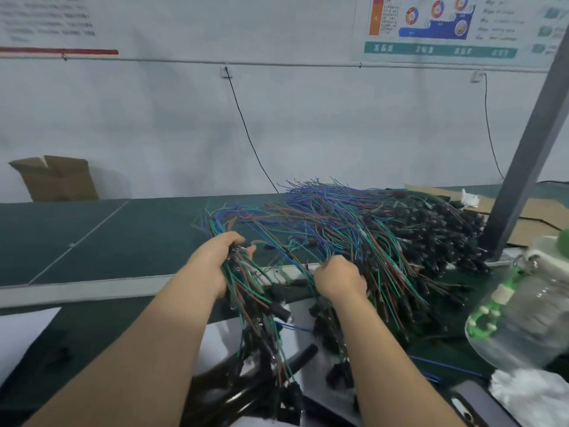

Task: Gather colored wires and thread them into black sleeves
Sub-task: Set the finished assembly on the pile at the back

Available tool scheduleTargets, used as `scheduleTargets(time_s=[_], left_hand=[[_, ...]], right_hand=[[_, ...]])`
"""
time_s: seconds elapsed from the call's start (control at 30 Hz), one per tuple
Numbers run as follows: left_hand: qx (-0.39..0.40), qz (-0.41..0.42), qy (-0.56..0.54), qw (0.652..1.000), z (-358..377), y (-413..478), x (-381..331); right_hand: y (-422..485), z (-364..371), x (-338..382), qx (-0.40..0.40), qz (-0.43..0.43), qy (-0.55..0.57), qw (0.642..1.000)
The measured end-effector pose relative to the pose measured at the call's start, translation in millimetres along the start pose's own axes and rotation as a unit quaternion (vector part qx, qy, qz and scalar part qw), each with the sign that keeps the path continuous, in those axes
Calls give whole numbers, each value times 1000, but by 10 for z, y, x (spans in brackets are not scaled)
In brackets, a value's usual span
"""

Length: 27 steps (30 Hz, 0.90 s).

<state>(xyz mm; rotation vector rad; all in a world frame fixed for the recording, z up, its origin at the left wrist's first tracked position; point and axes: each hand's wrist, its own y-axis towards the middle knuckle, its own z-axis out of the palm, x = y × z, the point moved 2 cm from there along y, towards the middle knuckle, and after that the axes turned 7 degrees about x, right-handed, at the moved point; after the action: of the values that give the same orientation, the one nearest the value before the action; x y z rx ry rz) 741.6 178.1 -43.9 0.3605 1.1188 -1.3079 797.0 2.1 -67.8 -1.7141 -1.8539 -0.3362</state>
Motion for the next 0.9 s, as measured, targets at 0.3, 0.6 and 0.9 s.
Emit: scheduleTargets(time_s=[0.3, 0.6, 0.9], left_hand=[[32, -103, 139, 984, 13, -310, 246], [62, -115, 106, 986, 253, -288, 411], [7, -41, 158, 987, 250, -131, 343]], right_hand=[[-280, 99, 330, 23, -67, -91, 993], [-349, 78, 512, 111, -204, -62, 971], [-182, -13, 77, -54, -73, 153, 984]])
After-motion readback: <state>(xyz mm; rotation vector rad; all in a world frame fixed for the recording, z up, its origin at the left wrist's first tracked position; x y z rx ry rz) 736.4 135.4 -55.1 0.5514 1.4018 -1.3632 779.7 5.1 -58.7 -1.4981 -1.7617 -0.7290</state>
